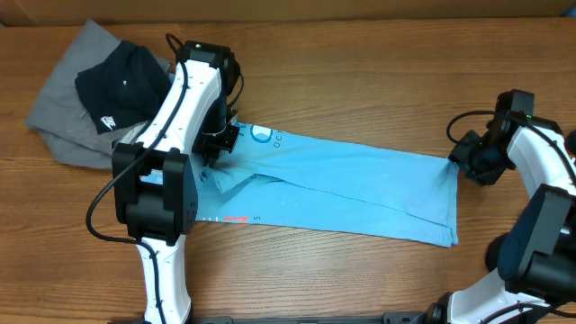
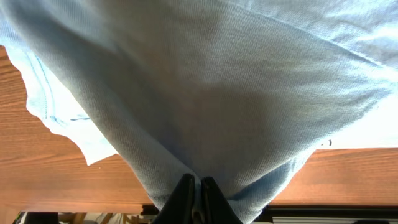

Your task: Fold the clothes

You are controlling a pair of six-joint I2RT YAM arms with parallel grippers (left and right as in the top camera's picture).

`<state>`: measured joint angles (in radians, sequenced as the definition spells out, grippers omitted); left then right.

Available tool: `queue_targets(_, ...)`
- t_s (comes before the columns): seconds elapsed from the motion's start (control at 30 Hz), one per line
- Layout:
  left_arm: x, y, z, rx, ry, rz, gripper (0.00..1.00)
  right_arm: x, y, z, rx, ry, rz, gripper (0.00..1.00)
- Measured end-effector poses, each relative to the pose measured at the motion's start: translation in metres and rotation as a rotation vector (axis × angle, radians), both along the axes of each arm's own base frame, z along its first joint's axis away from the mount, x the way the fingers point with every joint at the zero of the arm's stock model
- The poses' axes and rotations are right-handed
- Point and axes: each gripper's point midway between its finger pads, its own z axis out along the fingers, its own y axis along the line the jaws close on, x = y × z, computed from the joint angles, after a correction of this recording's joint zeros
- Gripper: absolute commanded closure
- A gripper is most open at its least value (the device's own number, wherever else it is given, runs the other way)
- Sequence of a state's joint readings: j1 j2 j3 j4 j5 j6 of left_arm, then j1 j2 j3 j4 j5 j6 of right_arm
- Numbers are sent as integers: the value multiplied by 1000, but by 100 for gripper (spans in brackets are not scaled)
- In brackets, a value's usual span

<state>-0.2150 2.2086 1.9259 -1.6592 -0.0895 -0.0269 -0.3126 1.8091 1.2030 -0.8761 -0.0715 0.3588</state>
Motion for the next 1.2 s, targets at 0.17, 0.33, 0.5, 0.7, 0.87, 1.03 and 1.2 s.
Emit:
queue_targets(0.17,2,0,-1,-2,-9,0,93,8,-2,0,-18,-27,-3,67)
queue_targets(0.33,2,0,-1,-2,-10,0,93,3,5,-9,-2,15,7,60)
queue_targets(0.5,3,-1,-1,-3,-13,0,93,2,10,-14,2,30,24,66)
queue_targets(0.7,3,-1,-1,-3,-15,0,93,12,10,-13,-9,-8,31,68)
queue_targets(0.87,4,-1,-2,-3,-18,0,93,15,9,-13,-15,-22,37,84)
queue_targets(1.03,5,-1,-2,-5,-24,0,93,15,5,-13,-32,-21,20,96)
queue_targets(1.2,5,-1,-2,-5,-24,0,93,9,-3,-14,-51,7,-66,96)
